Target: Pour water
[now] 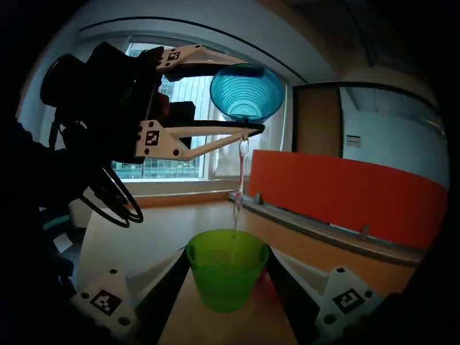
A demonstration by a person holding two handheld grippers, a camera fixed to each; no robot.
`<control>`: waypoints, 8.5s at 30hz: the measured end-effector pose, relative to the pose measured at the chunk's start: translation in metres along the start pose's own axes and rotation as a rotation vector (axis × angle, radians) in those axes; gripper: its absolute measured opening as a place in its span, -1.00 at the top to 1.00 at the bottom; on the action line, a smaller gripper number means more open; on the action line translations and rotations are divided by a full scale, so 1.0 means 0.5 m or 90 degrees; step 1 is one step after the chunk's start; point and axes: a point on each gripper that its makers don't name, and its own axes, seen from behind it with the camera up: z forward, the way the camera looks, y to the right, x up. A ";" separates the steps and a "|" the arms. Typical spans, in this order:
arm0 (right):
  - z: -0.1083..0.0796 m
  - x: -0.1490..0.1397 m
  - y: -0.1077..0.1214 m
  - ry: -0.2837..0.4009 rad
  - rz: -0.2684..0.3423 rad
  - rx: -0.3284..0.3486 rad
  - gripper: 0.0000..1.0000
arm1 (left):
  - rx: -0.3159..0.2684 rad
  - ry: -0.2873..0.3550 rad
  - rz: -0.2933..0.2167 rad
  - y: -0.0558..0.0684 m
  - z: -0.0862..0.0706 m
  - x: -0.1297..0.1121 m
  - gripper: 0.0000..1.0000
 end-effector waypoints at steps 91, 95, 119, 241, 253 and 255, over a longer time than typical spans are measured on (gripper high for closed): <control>-0.019 0.030 0.018 0.026 -0.002 -0.026 -0.83 | 0.013 0.016 -0.392 0.001 -0.002 -0.021 -0.72; -0.021 0.031 0.019 0.027 -0.004 -0.027 -0.83 | 0.014 0.012 -0.471 -0.006 -0.003 -0.040 -0.72; -0.029 0.058 0.018 0.038 -0.009 -0.035 -0.83 | 0.001 0.027 -0.877 -0.018 -0.012 -0.110 -0.72; -0.123 -0.205 0.228 -0.224 0.033 -0.101 -0.85 | -0.276 -0.262 -0.840 0.563 -0.209 -0.215 -0.76; -0.111 -0.241 0.228 -0.253 0.032 -0.094 -0.85 | -0.300 -0.292 -0.837 0.615 -0.224 -0.240 -0.76; -0.109 -0.247 0.227 -0.257 0.032 -0.092 -0.85 | -0.301 -0.296 -0.836 0.622 -0.227 -0.244 -0.76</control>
